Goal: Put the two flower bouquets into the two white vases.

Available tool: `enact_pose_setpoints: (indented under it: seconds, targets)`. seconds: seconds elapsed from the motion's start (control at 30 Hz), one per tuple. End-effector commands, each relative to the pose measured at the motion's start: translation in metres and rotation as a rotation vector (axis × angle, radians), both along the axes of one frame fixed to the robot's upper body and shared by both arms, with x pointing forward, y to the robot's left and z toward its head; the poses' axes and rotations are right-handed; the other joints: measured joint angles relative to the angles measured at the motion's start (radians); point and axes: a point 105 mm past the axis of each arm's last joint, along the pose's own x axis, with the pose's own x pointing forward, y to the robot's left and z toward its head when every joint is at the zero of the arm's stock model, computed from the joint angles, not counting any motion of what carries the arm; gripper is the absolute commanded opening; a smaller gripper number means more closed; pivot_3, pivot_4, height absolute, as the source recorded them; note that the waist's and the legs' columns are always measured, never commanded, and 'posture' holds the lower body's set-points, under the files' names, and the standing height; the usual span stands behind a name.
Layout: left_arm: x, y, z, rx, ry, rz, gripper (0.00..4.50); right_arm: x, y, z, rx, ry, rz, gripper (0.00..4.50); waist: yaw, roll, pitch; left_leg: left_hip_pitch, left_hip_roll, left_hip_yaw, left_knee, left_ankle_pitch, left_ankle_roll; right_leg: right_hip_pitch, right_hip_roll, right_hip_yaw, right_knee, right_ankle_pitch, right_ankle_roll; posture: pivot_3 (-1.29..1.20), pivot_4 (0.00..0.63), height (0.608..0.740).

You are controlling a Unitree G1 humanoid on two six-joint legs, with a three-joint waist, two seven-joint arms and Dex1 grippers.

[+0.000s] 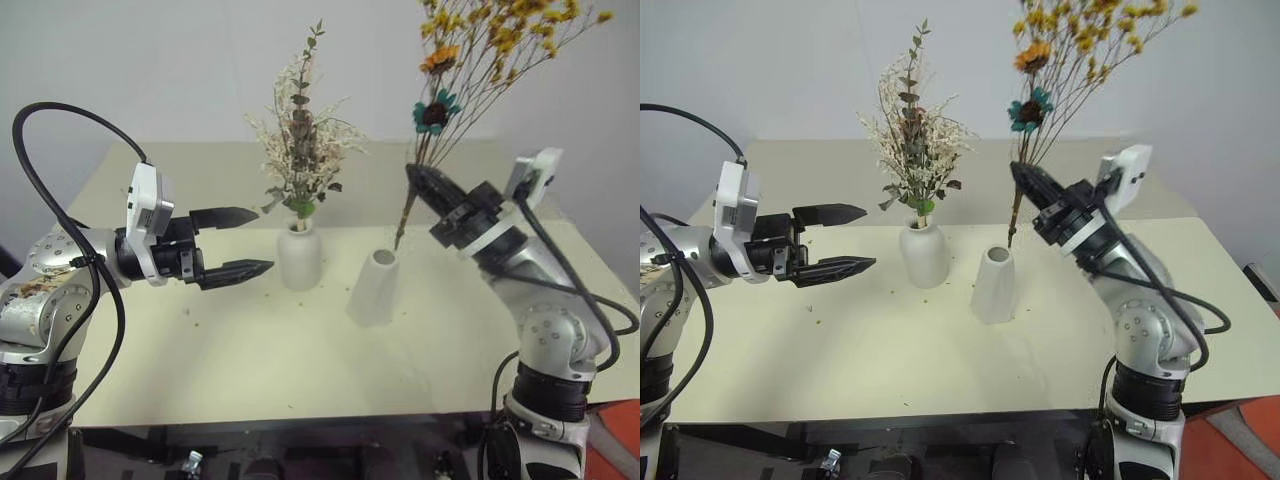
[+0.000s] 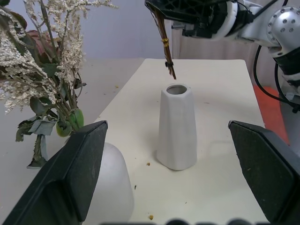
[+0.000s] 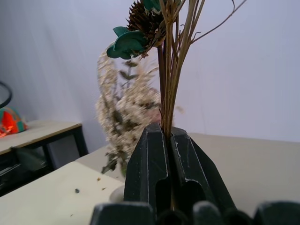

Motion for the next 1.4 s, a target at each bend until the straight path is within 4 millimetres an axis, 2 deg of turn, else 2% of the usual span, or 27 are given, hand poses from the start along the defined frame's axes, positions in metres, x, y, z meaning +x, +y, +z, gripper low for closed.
enact_pose_setpoints:
  seconds: [0.03, 0.2, 0.5, 0.73, 1.0, 1.1, 1.33, 1.4]
  targets:
    - [-0.005, -0.001, 0.008, 0.019, -0.045, -0.016, 4.5, -0.012, 0.003, 0.011, 0.008, -0.098, 0.011, 0.02, 0.0, 0.0, 0.0, 0.0, 0.0, 0.0, 0.0, 0.0, 0.0, 0.0, 0.0, 0.0, 0.0, 0.0, 0.0, 0.0, 0.15, 0.74]
    - [-0.005, -0.002, 0.008, 0.024, -0.047, -0.02, 4.5, -0.01, 0.003, 0.004, 0.001, -0.096, 0.007, 0.02, 0.0, 0.0, 0.0, 0.0, 0.0, 0.0, 0.0, 0.0, 0.0, 0.0, 0.0, 0.0, 0.0, 0.0, 0.0, 0.0, 0.15, 0.74]
    - [-0.005, -0.003, 0.009, 0.031, -0.05, -0.023, 4.5, -0.002, 0.012, -0.025, -0.019, -0.033, -0.001, 0.02, 0.0, 0.0, 0.0, 0.0, 0.0, 0.0, 0.0, 0.0, 0.0, 0.0, 0.0, 0.0, 0.0, 0.0, 0.0, 0.0, 0.15, 0.74]
    - [-0.004, -0.002, 0.01, 0.035, -0.046, -0.022, 4.5, -0.004, 0.017, -0.033, -0.023, -0.019, 0.009, 0.02, -0.001, 0.0, 0.0, 0.0, 0.0, 0.0, 0.0, 0.0, 0.0, 0.0, 0.0, 0.0, 0.0, 0.0, 0.0, 0.0, 0.15, 0.74]
    - [-0.004, -0.002, 0.01, 0.033, -0.046, -0.018, 4.5, -0.003, 0.013, -0.047, -0.064, -0.013, -0.02, 0.02, 0.0, 0.0, 0.0, 0.0, 0.0, 0.0, 0.0, 0.0, 0.0, 0.0, 0.0, 0.0, 0.0, 0.0, 0.0, 0.0, 0.15, 0.74]
    - [-0.005, -0.003, 0.01, 0.03, -0.046, -0.018, 4.5, -0.002, 0.008, -0.053, -0.105, -0.016, -0.051, 0.83, 0.0, 0.0, 0.0, 0.0, 0.0, 0.0, 0.0, 0.0, 0.0, 0.0, 0.0, 0.0, 0.0, 0.0, 0.0, 0.0, 0.15, 0.74]
    - [-0.005, -0.002, 0.007, 0.021, -0.036, -0.013, 4.5, -0.006, -0.007, -0.061, -0.204, -0.056, -0.087, 3.23, 0.001, 0.0, 0.0, 0.0, 0.0, 0.0, 0.0, 0.0, 0.0, 0.0, 0.0, 0.0, 0.0, 0.0, 0.0, 0.0, 0.15, 0.74]
    - [-0.005, -0.002, 0.007, 0.019, -0.035, -0.011, 4.5, -0.006, -0.011, -0.062, -0.228, -0.059, -0.093, 3.23, 0.0, 0.0, 0.0, 0.0, 0.0, 0.0, 0.0, 0.0, 0.0, 0.0, 0.0, 0.0, 0.0, 0.0, 0.0, 0.0, 0.15, 0.74]
